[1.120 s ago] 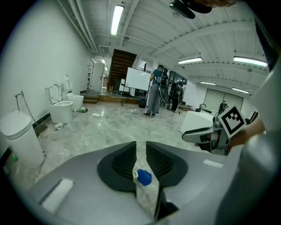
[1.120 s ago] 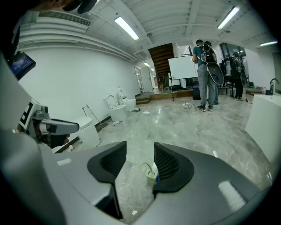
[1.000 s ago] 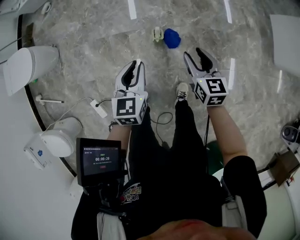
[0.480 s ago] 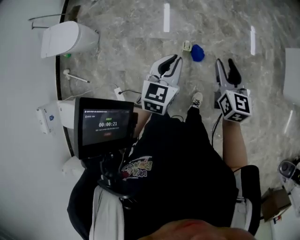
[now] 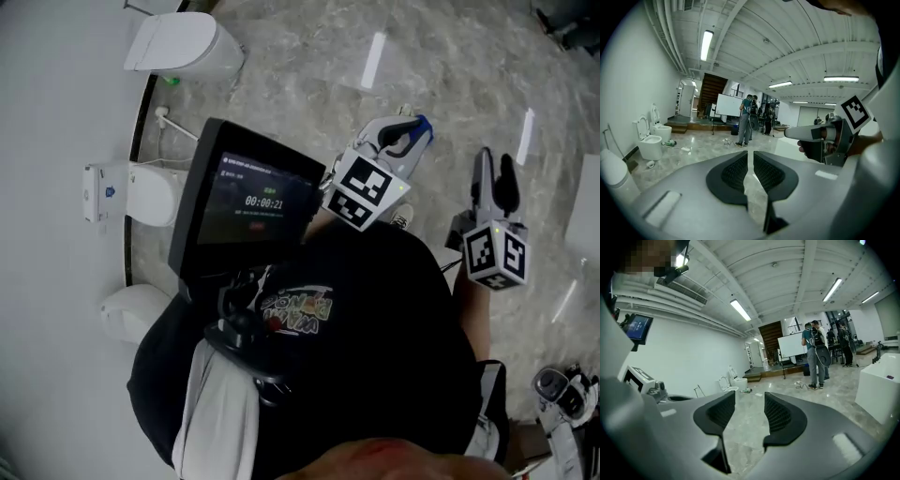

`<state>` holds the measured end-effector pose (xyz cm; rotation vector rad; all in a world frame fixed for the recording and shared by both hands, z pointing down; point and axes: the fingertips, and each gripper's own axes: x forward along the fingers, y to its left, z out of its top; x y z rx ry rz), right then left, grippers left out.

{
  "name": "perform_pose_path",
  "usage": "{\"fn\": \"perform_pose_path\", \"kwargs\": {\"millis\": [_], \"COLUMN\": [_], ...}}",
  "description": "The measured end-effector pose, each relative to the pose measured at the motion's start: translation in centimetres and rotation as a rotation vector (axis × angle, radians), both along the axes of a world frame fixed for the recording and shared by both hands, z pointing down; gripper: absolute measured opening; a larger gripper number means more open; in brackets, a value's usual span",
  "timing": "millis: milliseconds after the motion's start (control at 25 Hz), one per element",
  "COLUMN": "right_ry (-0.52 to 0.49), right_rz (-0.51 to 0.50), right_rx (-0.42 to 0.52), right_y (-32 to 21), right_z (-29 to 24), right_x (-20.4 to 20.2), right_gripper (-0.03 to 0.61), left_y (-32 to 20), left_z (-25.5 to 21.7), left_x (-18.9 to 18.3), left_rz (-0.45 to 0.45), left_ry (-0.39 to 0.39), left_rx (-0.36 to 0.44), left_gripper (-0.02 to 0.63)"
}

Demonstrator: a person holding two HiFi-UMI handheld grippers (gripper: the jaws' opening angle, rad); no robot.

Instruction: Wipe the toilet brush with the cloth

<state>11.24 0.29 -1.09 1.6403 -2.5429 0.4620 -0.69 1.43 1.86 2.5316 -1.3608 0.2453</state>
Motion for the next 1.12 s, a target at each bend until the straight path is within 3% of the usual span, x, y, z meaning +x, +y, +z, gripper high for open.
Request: {"fn": "perform_pose_path", "kwargs": {"millis": [280, 760, 920, 1120], "right_ry": [0.018, -0.065, -0.033, 0.003], "right_rz": [-0.053, -0.037, -0.137, -0.116], "right_rx": [0.028, 0.008, -0.021, 0.041], "right_y": [0.5, 0.3, 1.6, 1.1], "right_z": [0.8, 3.1, 3.6, 2.6], "right_x": [-1.6, -1.5, -3.8, -3.2], "right_gripper": [0.193, 0.187, 0.187, 0.189], "left_y": [-0.2, -0.2, 0.6, -1.2], "left_z": [-0.5, 0.8, 0.6, -1.0], "left_x": [-1.2, 0.4, -1.3, -0.4], "left_rz": [-0.095, -0.010, -0.086, -0.060], "left_ry": [-0.023, -0.037, -0.057, -0.005], "left_rx": [0.040, 0.053, 0.058, 0.074], "left_gripper": [0.037, 0.017, 0.017, 0.018]}}
